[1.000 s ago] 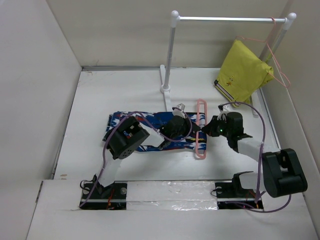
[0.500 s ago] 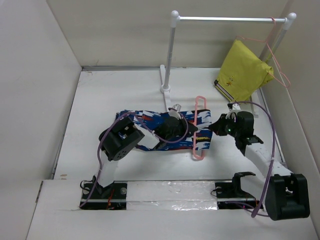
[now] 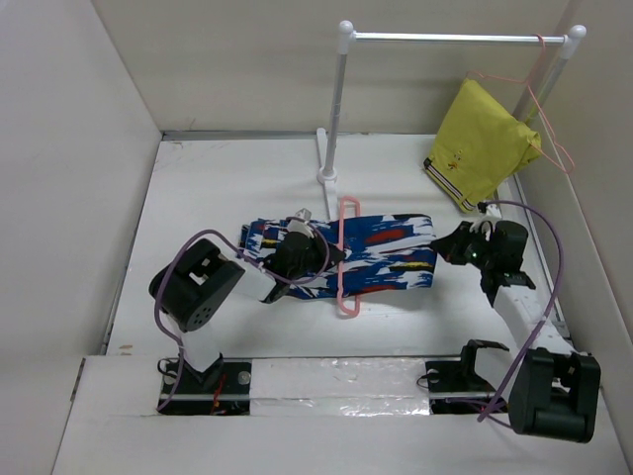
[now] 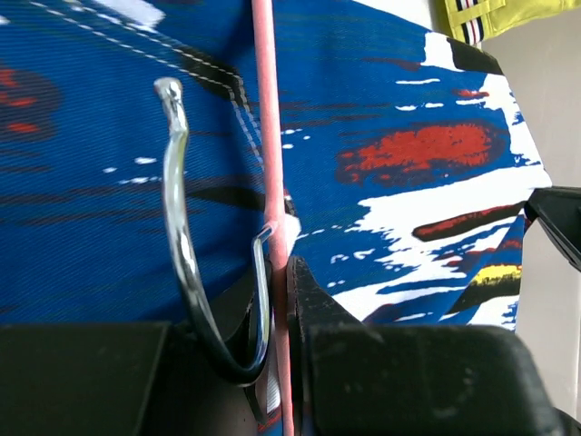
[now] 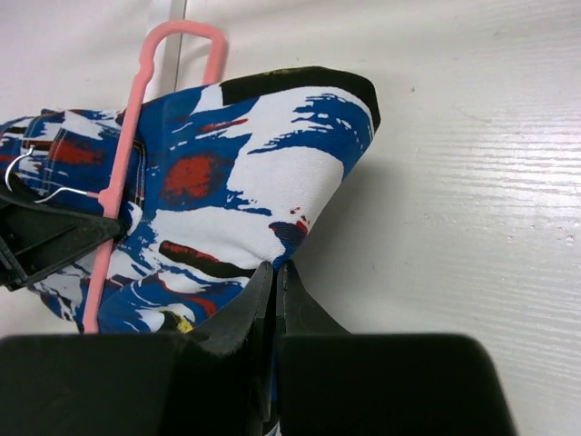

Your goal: Place the trousers on the hanger

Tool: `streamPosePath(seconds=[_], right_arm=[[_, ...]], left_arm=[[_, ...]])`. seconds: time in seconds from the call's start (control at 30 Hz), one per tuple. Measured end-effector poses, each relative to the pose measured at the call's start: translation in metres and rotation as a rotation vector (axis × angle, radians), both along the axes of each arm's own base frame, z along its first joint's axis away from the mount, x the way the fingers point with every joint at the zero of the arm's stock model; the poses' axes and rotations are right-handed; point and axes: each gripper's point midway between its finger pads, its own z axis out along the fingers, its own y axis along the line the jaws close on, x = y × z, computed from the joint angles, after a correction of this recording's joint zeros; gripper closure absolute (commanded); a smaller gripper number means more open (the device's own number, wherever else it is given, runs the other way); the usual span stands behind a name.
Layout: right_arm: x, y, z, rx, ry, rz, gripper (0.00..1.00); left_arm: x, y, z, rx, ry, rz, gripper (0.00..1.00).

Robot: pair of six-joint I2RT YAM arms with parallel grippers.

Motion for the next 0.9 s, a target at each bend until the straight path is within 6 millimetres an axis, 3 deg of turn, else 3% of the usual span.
streamPosePath(seconds=[0.57, 0.83, 0.9], right_arm=[[0.001, -0.014, 0.006, 0.019, -0.016, -0.038, 1.0], [0.004, -0.017, -0.011, 0.021, 0.04, -0.051, 1.0], [0.004, -0.018, -0.011, 0.008, 0.037, -0.055, 0.84]], left_arm=[[-0.005, 0.04, 0.009, 0.082, -0.042, 0.052, 1.0], [-0.012, 0.035, 0.021, 0.105, -0.064, 0.059, 1.0], [-0.013, 0.034, 0.03, 0.107, -0.084, 0.069, 1.0]])
